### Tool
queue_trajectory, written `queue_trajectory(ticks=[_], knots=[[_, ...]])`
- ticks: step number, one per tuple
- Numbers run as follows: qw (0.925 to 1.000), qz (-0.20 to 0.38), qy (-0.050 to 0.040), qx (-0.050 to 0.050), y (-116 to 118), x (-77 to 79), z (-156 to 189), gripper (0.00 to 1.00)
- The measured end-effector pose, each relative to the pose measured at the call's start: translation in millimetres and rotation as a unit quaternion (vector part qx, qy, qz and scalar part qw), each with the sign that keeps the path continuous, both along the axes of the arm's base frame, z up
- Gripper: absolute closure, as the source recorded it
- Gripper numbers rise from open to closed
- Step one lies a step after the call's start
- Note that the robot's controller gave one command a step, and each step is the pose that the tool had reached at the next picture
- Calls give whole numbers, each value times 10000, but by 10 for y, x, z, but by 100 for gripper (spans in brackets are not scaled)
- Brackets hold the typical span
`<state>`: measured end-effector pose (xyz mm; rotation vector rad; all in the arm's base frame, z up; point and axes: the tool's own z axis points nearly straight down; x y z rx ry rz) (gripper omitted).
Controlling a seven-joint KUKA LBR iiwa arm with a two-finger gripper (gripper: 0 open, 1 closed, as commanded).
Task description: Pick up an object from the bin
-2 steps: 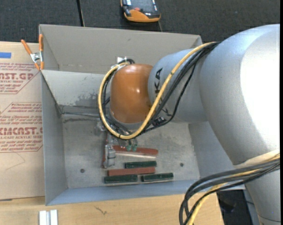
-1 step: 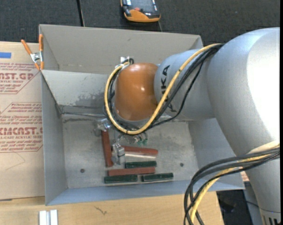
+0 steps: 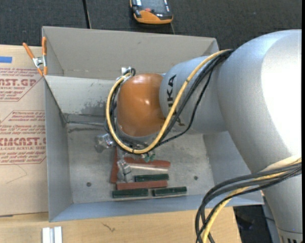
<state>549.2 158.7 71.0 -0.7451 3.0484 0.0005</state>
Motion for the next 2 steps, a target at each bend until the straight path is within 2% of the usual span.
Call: queue_trajectory(ticks=[1, 2], knots=[[9995, -320, 16, 12, -85, 84, 9, 0], [10000, -2, 9, 8, 14, 2, 3, 100]])
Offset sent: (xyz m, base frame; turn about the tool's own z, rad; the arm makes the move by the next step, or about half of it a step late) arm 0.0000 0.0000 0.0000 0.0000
